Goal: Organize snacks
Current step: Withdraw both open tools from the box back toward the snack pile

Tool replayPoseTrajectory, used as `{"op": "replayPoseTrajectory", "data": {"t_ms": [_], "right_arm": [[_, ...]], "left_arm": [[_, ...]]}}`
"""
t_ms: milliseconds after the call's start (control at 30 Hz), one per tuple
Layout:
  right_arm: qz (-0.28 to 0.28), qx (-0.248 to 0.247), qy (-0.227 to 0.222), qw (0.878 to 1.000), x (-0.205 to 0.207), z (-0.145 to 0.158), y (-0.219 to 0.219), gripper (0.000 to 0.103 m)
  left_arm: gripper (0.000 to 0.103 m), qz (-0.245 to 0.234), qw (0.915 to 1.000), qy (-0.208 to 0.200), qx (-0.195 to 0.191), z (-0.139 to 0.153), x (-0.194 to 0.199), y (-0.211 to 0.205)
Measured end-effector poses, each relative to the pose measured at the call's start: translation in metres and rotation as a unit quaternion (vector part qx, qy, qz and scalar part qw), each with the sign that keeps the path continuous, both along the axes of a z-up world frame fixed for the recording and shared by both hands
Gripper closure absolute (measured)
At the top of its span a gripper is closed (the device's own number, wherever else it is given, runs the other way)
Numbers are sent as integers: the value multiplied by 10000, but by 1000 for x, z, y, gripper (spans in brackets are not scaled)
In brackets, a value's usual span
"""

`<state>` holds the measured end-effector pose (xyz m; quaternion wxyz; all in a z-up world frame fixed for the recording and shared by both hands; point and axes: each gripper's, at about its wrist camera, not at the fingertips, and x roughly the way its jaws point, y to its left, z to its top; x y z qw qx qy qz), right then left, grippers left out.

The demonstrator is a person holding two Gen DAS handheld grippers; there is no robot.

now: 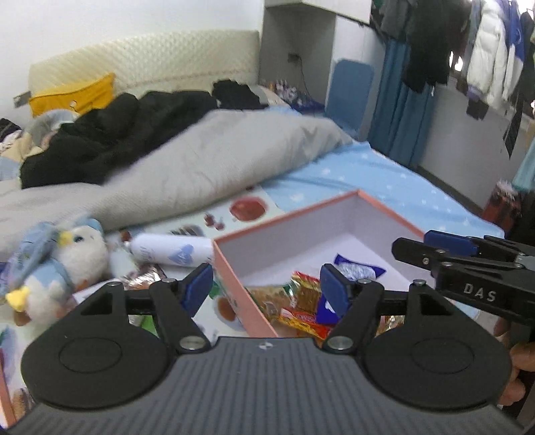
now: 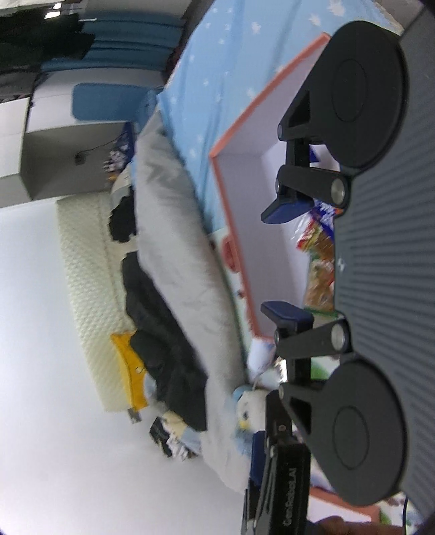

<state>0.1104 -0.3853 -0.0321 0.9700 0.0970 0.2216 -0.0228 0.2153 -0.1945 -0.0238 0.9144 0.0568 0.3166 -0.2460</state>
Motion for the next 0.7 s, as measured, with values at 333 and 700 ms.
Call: {"op": "replayPoseTrajectory", "data": {"t_ms": [333,700], "right_arm": [[414,-31,-366,9985,-16,34,39,48],[769,-26,-345,9964,-33,31,83,48]], "left_arm": [[28,319,9984,-353,-304,39,-34,55],[28,653,9964,-345,-407,35,-73,111]]}}
